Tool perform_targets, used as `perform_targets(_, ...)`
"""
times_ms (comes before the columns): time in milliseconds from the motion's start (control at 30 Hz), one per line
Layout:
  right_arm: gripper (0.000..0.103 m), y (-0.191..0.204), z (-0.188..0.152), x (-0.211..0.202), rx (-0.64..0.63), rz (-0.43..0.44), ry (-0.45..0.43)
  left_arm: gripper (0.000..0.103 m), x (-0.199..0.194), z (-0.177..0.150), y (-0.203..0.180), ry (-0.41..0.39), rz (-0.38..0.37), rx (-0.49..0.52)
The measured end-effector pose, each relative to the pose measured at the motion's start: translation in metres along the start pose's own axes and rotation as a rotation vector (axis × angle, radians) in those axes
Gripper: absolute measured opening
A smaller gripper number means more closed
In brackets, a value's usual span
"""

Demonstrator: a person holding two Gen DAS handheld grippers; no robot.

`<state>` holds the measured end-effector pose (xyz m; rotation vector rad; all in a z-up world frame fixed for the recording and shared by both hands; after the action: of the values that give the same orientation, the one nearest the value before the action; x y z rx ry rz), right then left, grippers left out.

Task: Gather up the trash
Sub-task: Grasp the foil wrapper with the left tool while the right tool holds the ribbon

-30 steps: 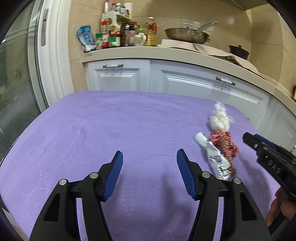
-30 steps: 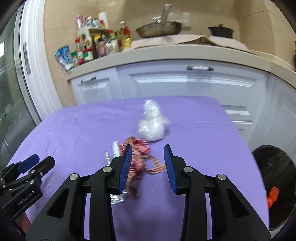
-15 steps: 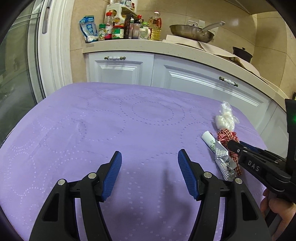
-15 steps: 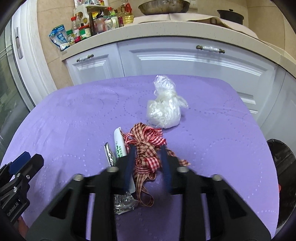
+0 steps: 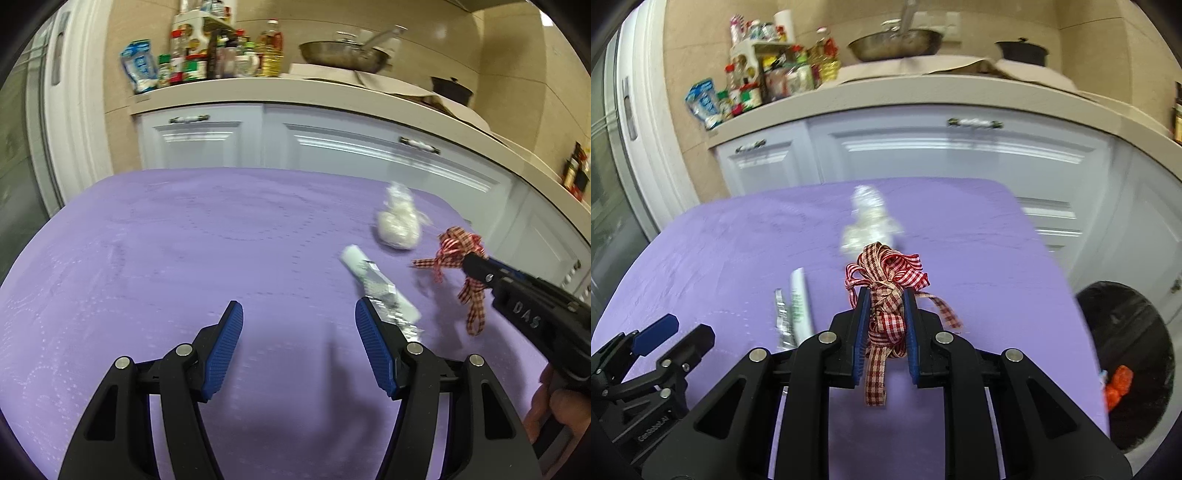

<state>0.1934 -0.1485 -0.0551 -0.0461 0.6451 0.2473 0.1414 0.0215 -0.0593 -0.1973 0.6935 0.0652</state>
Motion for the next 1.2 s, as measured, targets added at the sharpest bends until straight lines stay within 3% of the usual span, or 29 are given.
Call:
perform_targets(367,0.017,-0.078,-0.023,-0.041,0.096,-0.094,-0.047,0.062,0.016,-0.009,-0.053,0.037,-0.014,0.083)
perform_targets(633,0.017,-0.109,-0.039,-0.049,0.15,-0.105,-0.052,0.062,0.037,-0.015,-0.056,0.126,0.009,0.072)
perform_targets(800,0.018,-0.115,-0.042,-0.049,0.162,-0.098,-0.056,0.042,0.04,-0.019,-0.052,0.162,-0.013,0.059)
perform_targets(867,0.018,-0.116,-0.043,-0.049,0.165,-0.097,-0.057,0.026,0.038,-0.019,-0.052,0.159,-0.011,0.067)
perform_targets(967,0.018,-0.117,-0.044,-0.05,0.169,-0.096,-0.058,0.014,0.033,-0.019,-0.052,0.141,-0.016,0.08)
perform_targets(1200,0.018,-0.116,-0.044,-0.05,0.165,-0.098,-0.062,0.014,0.026,-0.016,-0.045,0.119,-0.032,0.074)
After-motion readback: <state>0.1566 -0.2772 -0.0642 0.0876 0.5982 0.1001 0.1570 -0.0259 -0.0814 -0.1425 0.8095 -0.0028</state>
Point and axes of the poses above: each gripper's, at about its wrist camera, not at the fingertips, and x roughly the way its jaws point, y to its left, z to its top, the point moved 3 cm from there along x, roughly the way its jaws point, and after that the axes turned 5 degrees about -x, right-handed, at the moved point
